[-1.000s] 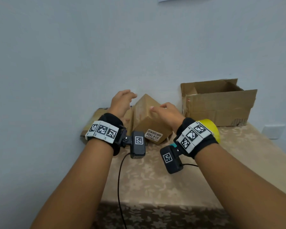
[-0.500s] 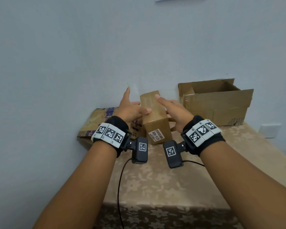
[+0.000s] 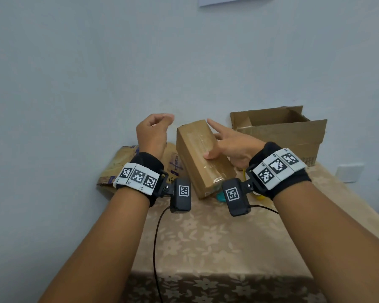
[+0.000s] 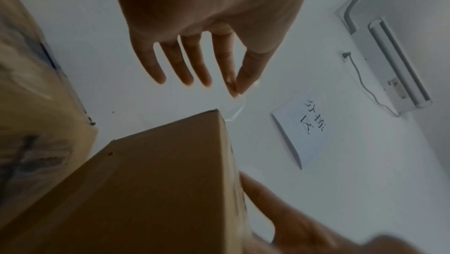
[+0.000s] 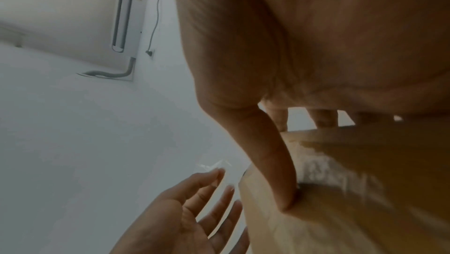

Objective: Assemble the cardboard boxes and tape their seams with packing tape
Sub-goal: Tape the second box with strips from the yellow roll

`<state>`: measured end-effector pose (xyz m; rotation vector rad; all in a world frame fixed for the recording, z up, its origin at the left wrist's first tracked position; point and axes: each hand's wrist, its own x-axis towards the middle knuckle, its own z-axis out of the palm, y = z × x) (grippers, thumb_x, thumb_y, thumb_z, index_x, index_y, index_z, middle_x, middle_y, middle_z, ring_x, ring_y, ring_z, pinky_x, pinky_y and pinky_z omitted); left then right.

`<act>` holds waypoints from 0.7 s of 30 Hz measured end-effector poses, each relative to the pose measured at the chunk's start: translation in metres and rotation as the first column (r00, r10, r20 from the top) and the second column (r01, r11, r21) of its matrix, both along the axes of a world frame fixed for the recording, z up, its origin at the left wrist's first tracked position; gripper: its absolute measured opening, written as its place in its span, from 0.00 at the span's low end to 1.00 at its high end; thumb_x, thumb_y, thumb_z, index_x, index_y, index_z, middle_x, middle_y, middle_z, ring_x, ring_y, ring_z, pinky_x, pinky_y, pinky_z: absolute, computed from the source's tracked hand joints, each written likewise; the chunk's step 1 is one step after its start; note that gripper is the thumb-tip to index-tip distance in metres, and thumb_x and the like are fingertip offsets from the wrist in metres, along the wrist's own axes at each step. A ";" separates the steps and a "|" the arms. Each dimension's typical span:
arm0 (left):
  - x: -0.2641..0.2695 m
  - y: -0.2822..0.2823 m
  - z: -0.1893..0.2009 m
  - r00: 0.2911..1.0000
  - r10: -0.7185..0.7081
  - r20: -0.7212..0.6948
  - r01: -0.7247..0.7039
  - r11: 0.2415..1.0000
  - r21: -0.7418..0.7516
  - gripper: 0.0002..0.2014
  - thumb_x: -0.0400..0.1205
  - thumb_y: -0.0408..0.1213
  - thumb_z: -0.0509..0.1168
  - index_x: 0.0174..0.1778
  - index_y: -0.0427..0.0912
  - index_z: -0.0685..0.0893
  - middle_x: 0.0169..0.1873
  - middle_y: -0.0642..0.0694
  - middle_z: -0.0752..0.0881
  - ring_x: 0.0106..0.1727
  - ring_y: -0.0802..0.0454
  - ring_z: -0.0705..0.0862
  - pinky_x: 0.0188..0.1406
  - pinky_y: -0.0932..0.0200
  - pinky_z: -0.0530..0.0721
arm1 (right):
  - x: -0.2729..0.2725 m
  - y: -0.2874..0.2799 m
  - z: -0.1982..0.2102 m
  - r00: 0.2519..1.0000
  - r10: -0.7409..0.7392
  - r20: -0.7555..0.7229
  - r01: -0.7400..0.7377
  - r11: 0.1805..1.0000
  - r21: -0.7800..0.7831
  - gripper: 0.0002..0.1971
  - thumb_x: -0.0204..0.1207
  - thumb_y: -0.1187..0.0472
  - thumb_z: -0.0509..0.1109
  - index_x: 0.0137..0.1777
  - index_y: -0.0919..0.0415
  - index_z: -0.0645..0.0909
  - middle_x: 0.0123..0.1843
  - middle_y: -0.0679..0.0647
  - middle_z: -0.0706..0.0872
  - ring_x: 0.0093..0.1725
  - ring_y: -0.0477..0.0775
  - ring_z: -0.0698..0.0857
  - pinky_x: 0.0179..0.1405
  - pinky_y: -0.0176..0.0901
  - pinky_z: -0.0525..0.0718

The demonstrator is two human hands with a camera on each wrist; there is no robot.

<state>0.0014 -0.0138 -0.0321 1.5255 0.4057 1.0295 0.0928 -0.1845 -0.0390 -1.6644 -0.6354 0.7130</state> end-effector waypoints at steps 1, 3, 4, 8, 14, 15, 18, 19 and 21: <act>-0.001 -0.001 0.004 1.000 -0.031 -0.002 0.031 0.999 -0.015 0.01 0.81 0.36 0.75 0.46 0.45 0.92 0.43 0.54 0.92 0.42 0.69 0.87 0.47 0.68 0.81 | 0.000 -0.002 0.002 0.999 0.034 -0.003 -0.034 0.999 -0.013 0.59 0.73 0.82 0.76 0.89 0.31 0.54 0.87 0.55 0.65 0.75 0.69 0.77 0.53 0.72 0.90; -0.003 -0.005 0.011 0.994 -0.107 0.001 0.107 0.992 -0.061 0.03 0.82 0.36 0.73 0.50 0.44 0.91 0.45 0.52 0.94 0.47 0.65 0.91 0.55 0.59 0.81 | -0.003 -0.007 0.005 0.997 0.081 0.000 -0.081 0.996 -0.030 0.61 0.71 0.83 0.77 0.88 0.28 0.55 0.84 0.54 0.69 0.75 0.70 0.78 0.57 0.81 0.86; -0.005 -0.008 0.014 0.990 -0.140 0.009 0.141 0.986 -0.089 0.04 0.82 0.37 0.72 0.52 0.44 0.89 0.47 0.48 0.95 0.51 0.59 0.92 0.59 0.55 0.81 | -0.005 -0.010 0.007 0.995 0.100 0.009 -0.100 0.995 -0.031 0.61 0.71 0.83 0.77 0.88 0.28 0.54 0.76 0.52 0.75 0.72 0.70 0.80 0.59 0.84 0.84; -0.009 -0.018 0.023 0.975 -0.207 0.080 0.215 0.971 -0.109 0.08 0.84 0.34 0.70 0.59 0.42 0.84 0.43 0.39 0.93 0.49 0.45 0.94 0.51 0.57 0.88 | -0.011 -0.018 0.012 0.989 0.113 0.100 -0.109 0.993 -0.045 0.56 0.70 0.81 0.79 0.86 0.33 0.59 0.54 0.47 0.75 0.57 0.58 0.83 0.59 0.85 0.83; -0.008 -0.022 0.026 0.979 -0.201 -0.020 0.200 0.980 -0.014 0.08 0.81 0.35 0.74 0.53 0.35 0.91 0.31 0.55 0.85 0.34 0.60 0.82 0.42 0.60 0.83 | -0.021 -0.011 0.011 0.957 0.059 0.284 -0.047 0.998 -0.049 0.50 0.68 0.64 0.87 0.81 0.42 0.58 0.67 0.43 0.70 0.54 0.45 0.78 0.47 0.51 0.83; -0.008 -0.022 0.027 0.981 -0.191 -0.030 0.191 0.982 -0.007 0.08 0.81 0.35 0.74 0.52 0.36 0.92 0.30 0.59 0.84 0.32 0.65 0.80 0.41 0.61 0.83 | -0.021 -0.010 0.010 0.955 0.043 0.293 -0.039 0.999 -0.020 0.49 0.69 0.64 0.87 0.81 0.45 0.58 0.69 0.42 0.69 0.51 0.41 0.78 0.41 0.45 0.81; -0.011 -0.020 0.030 0.981 -0.189 -0.052 0.189 0.982 -0.012 0.03 0.80 0.36 0.74 0.46 0.42 0.93 0.35 0.60 0.87 0.38 0.66 0.81 0.46 0.58 0.85 | -0.022 -0.006 0.007 0.955 0.018 0.296 -0.041 0.997 0.072 0.43 0.72 0.65 0.85 0.79 0.51 0.61 0.77 0.42 0.69 0.54 0.36 0.79 0.29 0.27 0.82; -0.012 -0.019 0.029 0.978 -0.199 -0.065 0.198 0.980 -0.016 0.03 0.79 0.37 0.74 0.44 0.43 0.93 0.40 0.57 0.88 0.44 0.61 0.82 0.48 0.56 0.85 | -0.022 -0.005 0.007 0.954 0.014 0.300 -0.044 0.995 0.091 0.41 0.73 0.66 0.84 0.78 0.52 0.62 0.79 0.44 0.69 0.57 0.37 0.79 0.30 0.24 0.81; -0.015 -0.016 0.029 0.969 -0.229 -0.091 0.227 0.973 -0.034 0.03 0.79 0.37 0.73 0.44 0.43 0.91 0.47 0.51 0.90 0.53 0.52 0.84 0.52 0.53 0.85 | -0.021 -0.003 0.006 0.951 0.021 0.307 -0.063 0.990 0.128 0.41 0.73 0.70 0.82 0.80 0.49 0.63 0.78 0.47 0.72 0.65 0.42 0.80 0.38 0.26 0.85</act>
